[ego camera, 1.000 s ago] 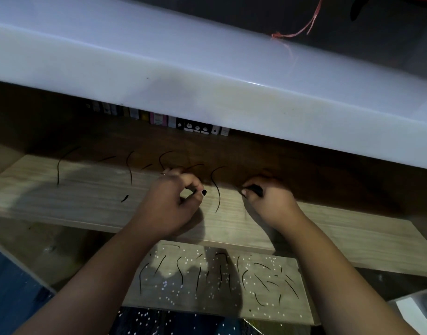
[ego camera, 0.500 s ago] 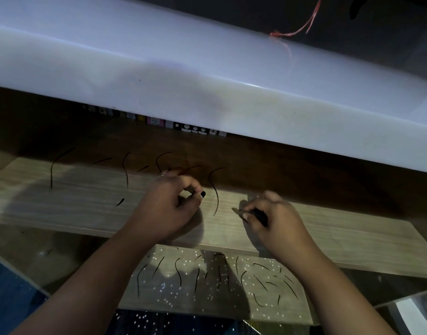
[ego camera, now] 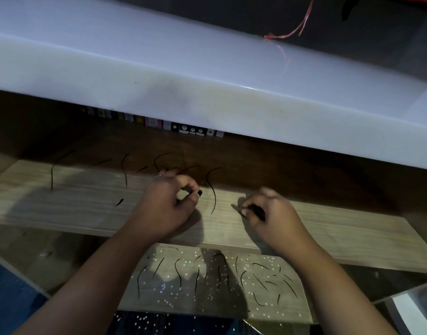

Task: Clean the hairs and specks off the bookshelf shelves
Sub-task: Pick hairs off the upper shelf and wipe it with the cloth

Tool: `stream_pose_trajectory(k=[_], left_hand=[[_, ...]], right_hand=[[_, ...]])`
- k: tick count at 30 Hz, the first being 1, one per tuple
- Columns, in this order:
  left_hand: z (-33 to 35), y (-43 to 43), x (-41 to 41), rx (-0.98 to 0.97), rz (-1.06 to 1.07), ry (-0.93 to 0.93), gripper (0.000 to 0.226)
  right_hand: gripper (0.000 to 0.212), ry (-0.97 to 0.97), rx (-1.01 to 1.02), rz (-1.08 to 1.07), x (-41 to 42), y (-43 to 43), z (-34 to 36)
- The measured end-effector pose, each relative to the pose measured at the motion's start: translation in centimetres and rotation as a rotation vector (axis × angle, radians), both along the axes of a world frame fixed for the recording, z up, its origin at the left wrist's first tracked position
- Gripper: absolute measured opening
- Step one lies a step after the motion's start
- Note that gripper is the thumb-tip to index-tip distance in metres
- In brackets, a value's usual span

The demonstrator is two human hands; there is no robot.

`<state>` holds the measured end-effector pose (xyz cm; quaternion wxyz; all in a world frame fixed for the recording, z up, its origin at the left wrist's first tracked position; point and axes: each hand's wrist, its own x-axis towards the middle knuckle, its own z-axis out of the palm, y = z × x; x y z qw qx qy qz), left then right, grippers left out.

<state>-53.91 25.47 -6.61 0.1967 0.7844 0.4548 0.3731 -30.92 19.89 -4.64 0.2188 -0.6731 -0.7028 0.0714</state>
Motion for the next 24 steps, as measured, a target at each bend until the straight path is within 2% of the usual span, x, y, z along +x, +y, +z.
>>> stream_pose_trajectory(k=[8, 10, 13, 15, 17, 19, 20, 21, 24], left_hand=[[-0.1, 0.2, 0.1, 0.054, -0.032, -0.006, 0.007], [0.0, 0.1, -0.1, 0.074, -0.038, 0.003, 0.013], [0.6, -1.4, 0.1, 0.105, -0.048, -0.065, 0.012], [1.0, -3.6, 0.9, -0.041, -0.044, -0.251, 0.007], [1.4, -6.0, 2.2, -0.304, -0.088, -0.478, 0.013], [1.6, -7.9, 3.3, -0.527, -0.148, -0.578, 0.009], [1.6, -8.6, 3.7, -0.621, -0.179, -0.593, 0.008], [1.7, -9.2, 4.0, -0.705, -0.212, -0.600, 0.017], [1.6, -10.3, 4.3, -0.835, -0.364, -0.590, 0.055]], right_hand=[[0.009, 0.249, -0.214, 0.136, -0.2, -4.2, 1.7], [0.009, 0.467, -0.194, 0.105, -0.8, -4.4, 1.9], [0.010, 0.988, -0.114, -0.014, -2.2, -4.4, 2.4], [0.010, 1.325, -0.125, -0.100, -3.2, -4.5, 3.1], [0.009, 1.518, -0.089, -0.175, -3.8, -4.4, 3.5], [0.008, 1.662, -0.011, -0.216, -4.3, -4.1, 3.6], [0.008, 1.716, 0.029, -0.233, -4.6, -3.9, 3.5], [0.009, 1.747, 0.064, -0.258, -5.0, -3.7, 3.3], [0.007, 1.737, 0.122, -0.338, -6.0, -3.3, 2.7]])
